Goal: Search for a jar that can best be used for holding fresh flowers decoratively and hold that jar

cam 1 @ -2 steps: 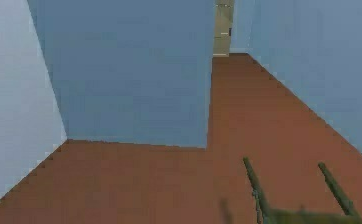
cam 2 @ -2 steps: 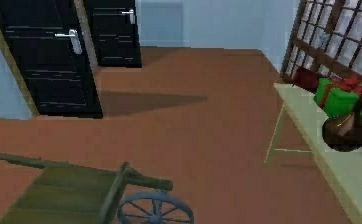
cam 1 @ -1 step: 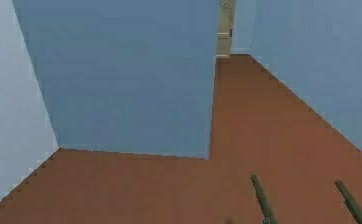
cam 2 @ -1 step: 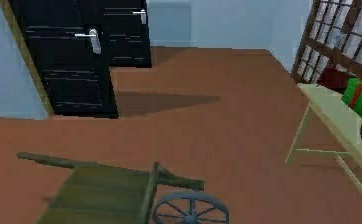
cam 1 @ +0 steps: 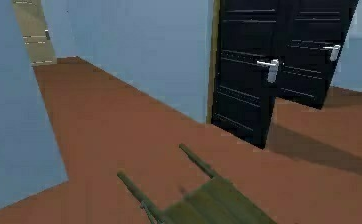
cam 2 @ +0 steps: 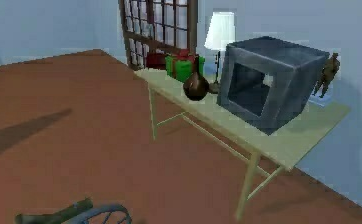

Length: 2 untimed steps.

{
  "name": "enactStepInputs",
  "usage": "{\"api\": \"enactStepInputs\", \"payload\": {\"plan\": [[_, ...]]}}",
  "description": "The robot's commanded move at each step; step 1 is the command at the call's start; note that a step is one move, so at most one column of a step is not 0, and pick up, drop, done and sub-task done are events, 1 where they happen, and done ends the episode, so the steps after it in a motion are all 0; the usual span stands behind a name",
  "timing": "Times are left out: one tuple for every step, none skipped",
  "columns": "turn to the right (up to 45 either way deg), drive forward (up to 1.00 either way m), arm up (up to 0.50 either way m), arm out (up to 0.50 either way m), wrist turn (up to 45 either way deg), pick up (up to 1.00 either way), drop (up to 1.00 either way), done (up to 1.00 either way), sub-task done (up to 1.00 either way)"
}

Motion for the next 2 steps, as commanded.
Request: {"api": "enactStepInputs", "payload": {"plan": [[45.0, 0.0, 0.0, 0.0, 0.0, 0.0, 0.0, 0.0, 0.0], [45.0, 0.0, 0.0, 0.0, 0.0, 0.0, 0.0, 0.0, 0.0]]}}
